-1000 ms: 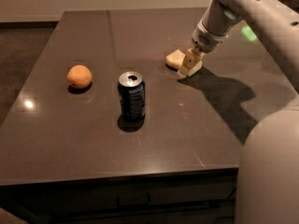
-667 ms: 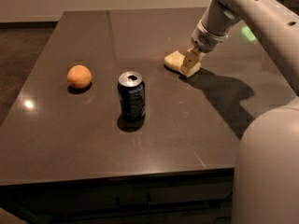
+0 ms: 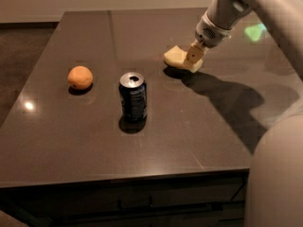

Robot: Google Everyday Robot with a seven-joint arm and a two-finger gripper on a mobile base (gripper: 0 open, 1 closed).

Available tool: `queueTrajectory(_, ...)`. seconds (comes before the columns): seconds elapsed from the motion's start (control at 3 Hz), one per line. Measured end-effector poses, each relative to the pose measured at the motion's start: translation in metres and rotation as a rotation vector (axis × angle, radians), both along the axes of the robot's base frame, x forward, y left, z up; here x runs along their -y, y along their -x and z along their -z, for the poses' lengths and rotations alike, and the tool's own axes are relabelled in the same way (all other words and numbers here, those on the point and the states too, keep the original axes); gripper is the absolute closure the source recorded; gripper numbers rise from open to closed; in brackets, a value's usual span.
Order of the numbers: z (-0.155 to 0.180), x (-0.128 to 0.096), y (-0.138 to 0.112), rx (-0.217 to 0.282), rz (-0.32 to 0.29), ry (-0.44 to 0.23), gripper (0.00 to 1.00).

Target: Pick sponge

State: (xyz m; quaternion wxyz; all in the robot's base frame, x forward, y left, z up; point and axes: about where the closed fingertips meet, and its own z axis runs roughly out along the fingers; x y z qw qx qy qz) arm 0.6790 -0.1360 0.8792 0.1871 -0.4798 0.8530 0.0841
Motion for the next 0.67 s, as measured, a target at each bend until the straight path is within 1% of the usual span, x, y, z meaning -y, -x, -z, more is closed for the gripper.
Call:
queueTrajectory(0.33,-0.049,-0.013,0.019,0.069,-0.062,-0.054,1.0)
queueTrajectory(0.67,-0.077,-0.02,0.029,0.108,-0.099,-0.081,1.0)
